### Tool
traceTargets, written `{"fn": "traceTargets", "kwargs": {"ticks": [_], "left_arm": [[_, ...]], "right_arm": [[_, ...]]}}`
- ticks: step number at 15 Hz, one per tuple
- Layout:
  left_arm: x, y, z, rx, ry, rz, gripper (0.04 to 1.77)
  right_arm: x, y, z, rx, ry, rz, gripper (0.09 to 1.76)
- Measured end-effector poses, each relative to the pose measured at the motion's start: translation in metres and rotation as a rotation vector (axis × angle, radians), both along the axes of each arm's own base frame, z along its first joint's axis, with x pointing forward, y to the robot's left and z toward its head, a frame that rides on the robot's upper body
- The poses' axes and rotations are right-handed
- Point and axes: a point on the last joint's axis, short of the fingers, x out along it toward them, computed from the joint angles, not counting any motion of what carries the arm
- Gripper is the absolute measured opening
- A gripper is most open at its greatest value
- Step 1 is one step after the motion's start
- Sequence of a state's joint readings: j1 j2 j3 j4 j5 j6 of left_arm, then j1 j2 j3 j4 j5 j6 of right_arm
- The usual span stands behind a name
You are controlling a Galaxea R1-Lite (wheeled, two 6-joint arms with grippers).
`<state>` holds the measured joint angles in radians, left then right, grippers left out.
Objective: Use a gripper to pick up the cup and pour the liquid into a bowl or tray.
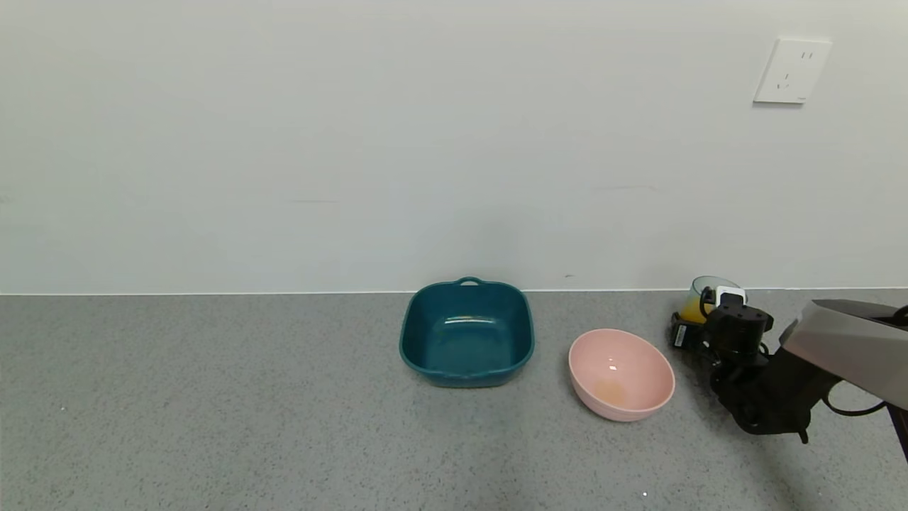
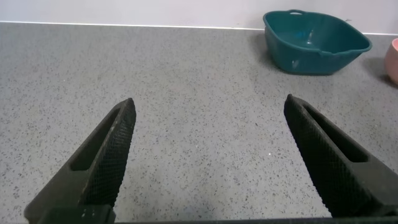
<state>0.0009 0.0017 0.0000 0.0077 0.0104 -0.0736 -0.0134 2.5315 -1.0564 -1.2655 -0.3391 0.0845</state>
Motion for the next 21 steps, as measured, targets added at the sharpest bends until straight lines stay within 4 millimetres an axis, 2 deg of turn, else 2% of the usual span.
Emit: {"fn": "traceTargets", "kwargs": {"ticks": [5, 11, 15, 21], "left_arm": [[0.0, 0.0, 0.0, 0.0, 0.0, 0.0, 1.72], [0.0, 0.0, 0.0, 0.0, 0.0, 0.0, 1.72], [0.0, 0.0, 0.0, 0.0, 0.0, 0.0, 1.72], [0.0, 0.0, 0.0, 0.0, 0.0, 0.0, 1.72]], "right_arm": [[-0.003, 0.0, 0.007, 0.001, -0.004, 0.008, 1.33], [-0.02, 0.006, 0.03, 0.005, -0.006, 0.048, 1.33], [-0.041, 0.007, 0.052, 0.003, -0.006, 0.087, 1.33], [-0.092, 0.009, 0.087, -0.062, 0.021, 0.169, 1.33]]}}
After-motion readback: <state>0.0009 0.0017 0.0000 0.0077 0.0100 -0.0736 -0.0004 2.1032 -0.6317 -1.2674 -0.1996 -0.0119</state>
